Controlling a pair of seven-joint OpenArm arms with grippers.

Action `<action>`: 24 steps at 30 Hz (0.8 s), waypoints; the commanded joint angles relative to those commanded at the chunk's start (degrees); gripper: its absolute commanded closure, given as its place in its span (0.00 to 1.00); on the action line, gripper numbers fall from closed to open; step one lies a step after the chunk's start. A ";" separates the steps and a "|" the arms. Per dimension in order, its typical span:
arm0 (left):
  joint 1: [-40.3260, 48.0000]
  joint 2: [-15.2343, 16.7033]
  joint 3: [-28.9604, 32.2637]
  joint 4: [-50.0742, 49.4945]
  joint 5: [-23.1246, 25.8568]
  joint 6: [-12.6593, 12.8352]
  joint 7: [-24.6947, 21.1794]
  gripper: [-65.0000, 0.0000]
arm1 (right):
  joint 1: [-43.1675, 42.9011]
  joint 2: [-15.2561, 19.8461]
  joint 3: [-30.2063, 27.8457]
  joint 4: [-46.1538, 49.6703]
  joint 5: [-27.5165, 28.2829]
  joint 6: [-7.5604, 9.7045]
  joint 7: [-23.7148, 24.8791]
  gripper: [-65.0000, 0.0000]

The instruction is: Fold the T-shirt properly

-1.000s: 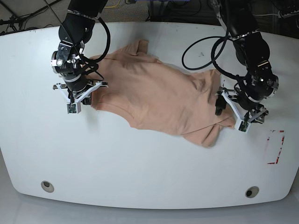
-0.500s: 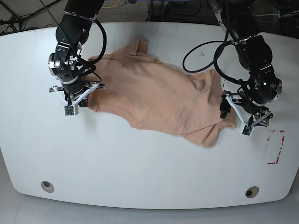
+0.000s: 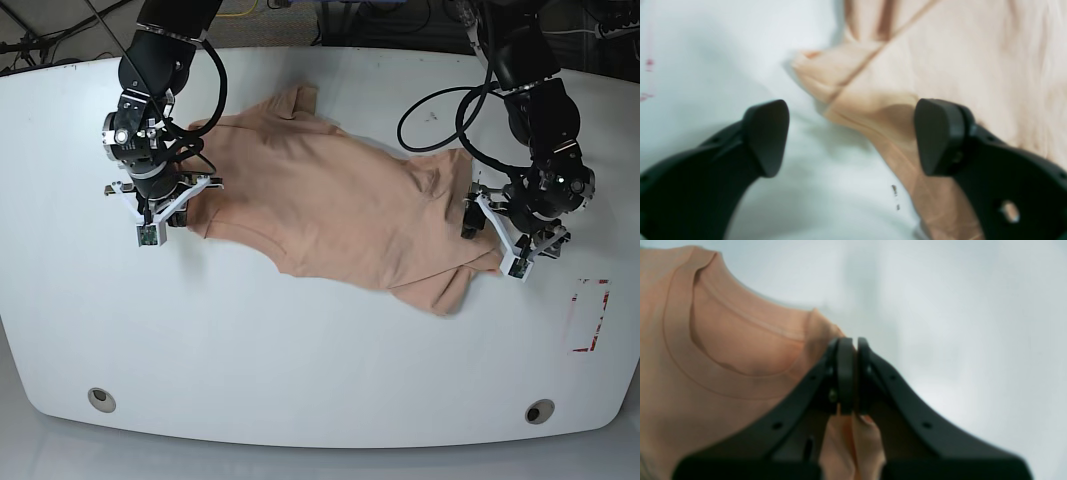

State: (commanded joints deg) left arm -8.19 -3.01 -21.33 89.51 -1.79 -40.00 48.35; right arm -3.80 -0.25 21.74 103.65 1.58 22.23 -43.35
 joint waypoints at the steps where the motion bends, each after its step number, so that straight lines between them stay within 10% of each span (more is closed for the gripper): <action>1: -0.06 -0.14 0.09 -0.49 0.08 0.00 0.09 0.39 | 0.03 0.05 -0.18 0.13 0.07 0.00 0.15 0.99; 8: -0.80 -0.59 0.67 -2.08 0.17 0.00 1.18 0.63 | 0.05 -0.05 -0.37 0.40 0.16 0.02 0.17 0.99; 24: -4.00 -1.52 0.90 -3.24 0.47 0.00 4.86 0.69 | 0.31 0.03 -0.61 0.47 0.00 -0.10 0.07 0.99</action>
State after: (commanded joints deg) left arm -12.19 -4.53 -20.43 86.27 -1.33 -40.00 53.20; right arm -3.49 -0.22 21.12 104.12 1.58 22.13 -43.28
